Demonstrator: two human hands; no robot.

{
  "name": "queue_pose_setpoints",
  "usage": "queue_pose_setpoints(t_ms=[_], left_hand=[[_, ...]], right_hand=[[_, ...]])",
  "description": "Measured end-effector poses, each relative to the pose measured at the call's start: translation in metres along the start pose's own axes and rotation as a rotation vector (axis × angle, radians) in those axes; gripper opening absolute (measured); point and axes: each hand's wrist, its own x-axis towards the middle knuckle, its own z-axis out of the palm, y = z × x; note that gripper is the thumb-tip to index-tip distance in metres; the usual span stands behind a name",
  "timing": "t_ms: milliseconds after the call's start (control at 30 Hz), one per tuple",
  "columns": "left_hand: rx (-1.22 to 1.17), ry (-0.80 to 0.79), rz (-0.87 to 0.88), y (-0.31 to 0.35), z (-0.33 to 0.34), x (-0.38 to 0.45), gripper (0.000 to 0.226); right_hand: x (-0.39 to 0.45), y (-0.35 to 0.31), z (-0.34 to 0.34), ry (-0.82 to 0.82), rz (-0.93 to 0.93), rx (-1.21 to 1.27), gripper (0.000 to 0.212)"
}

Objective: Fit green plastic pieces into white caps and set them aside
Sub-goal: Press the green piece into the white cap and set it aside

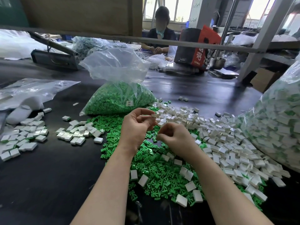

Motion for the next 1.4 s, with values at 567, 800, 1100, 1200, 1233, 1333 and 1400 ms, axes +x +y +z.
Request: queue_pose_setpoints(t_ms=[567,800,1100,1200,1233,1333,1400], left_hand=[[0.066,-0.057,-0.041,0.002,0.003,-0.002,0.009],[0.064,-0.083,-0.052,0.003,0.005,-0.004,0.009],[0.135,-0.098,-0.014,0.002,0.004,-0.005,0.005],[0.152,-0.115,-0.010,0.002,0.004,-0.005,0.005],[0.151,-0.120,-0.013,0.002,0.004,-0.005,0.004],[0.145,-0.113,-0.022,0.002,0.003,-0.005,0.005],[0.149,-0.102,-0.025,0.002,0.003,-0.005,0.009]], right_hand=[[0.000,-0.004,-0.013,0.293,-0.046,0.649,0.015],[0.001,-0.004,-0.012,0.321,-0.089,0.556,0.011],[-0.001,-0.005,-0.012,0.275,-0.134,0.447,0.009],[-0.003,-0.005,-0.013,0.264,-0.108,0.446,0.008],[-0.003,-0.005,-0.012,0.263,-0.097,0.437,0.007],[-0.002,-0.005,-0.011,0.240,-0.075,0.390,0.004],[-0.002,-0.005,-0.011,0.234,-0.076,0.337,0.005]])
